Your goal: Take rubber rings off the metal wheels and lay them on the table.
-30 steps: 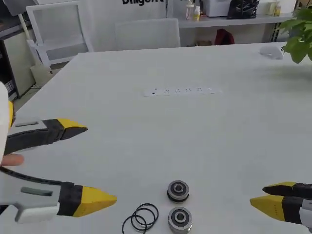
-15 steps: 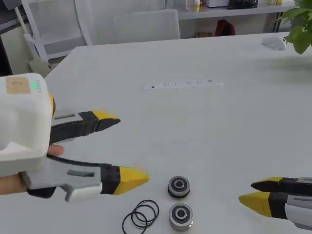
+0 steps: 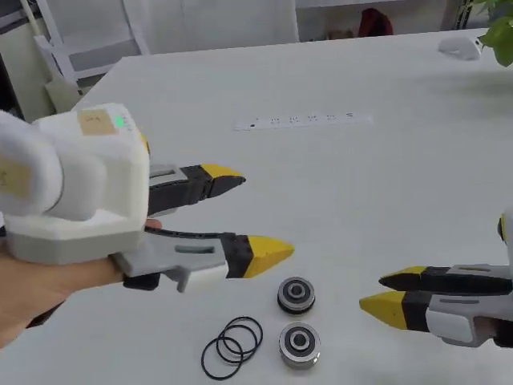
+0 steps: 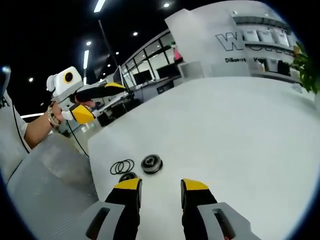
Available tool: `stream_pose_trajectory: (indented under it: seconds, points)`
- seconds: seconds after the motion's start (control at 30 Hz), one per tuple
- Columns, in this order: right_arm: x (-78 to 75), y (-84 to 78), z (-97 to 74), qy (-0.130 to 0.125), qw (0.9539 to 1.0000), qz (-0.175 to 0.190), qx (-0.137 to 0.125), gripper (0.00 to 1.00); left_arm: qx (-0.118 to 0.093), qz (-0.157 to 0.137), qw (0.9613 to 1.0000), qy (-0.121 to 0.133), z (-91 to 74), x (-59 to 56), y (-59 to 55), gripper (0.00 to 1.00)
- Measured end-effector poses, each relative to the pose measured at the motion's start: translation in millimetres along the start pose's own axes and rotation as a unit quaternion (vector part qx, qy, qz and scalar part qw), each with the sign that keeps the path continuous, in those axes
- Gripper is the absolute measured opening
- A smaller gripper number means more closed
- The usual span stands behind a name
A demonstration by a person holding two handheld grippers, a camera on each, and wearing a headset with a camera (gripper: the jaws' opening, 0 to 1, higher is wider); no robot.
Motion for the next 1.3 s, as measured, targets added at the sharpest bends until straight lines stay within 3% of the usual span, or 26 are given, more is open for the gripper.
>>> stream_pose_trajectory:
  seconds: [0.17,0.27,0.4,0.57,0.83,0.97,1.07,1.3]
  points:
    - [-2.1,4.3,12.6,0.014,0.9998,0.006,-0.009,0.28,0.007,-0.002,1.0,0.006,14.6,0.2,-11.9,0.54]
    - [-2.1,6.1,19.5,0.021,0.9997,0.008,-0.011,0.28,0.011,-0.012,0.9999,-0.004,21.2,-1.5,-20.0,0.5]
    - [-2.2,6.8,28.3,0.029,0.9995,0.008,-0.011,0.28,0.036,0.001,0.9994,0.002,28.3,-3.3,-37.2,0.48]
    - [-2.0,3.2,39.0,0.04,0.9992,-0.001,0.001,0.27,0.054,0.0,0.9985,-0.011,37.7,-7.8,-49.8,0.45]
    - [-1.0,-3.1,51.1,0.052,0.9982,-0.023,0.017,0.27,0.082,0.019,0.9956,-0.041,54.9,-13.7,-61.6,0.31]
    - [-0.4,-3.9,54.9,0.052,0.9976,-0.041,0.02,0.27,0.092,-0.004,0.9946,-0.047,62.9,-12.0,-67.9,0.3]
    - [-1.3,-4.3,57.7,0.054,0.9972,-0.049,0.017,0.26,0.103,-0.002,0.9931,-0.055,65.6,-14.2,-73.2,0.27]
    - [0.8,-8.9,65.1,0.051,0.994,-0.091,0.032,0.25,0.118,-0.001,0.9919,-0.047,68.4,-16.1,-81.7,0.2]
Point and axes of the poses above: the centre of the closed fingertips' face, and the gripper's own axes: z roughly forward along the fingers, x roughly to its left, y roughly out of its top, the point moved 8 cm from there along -z, roughly backward along the fingers
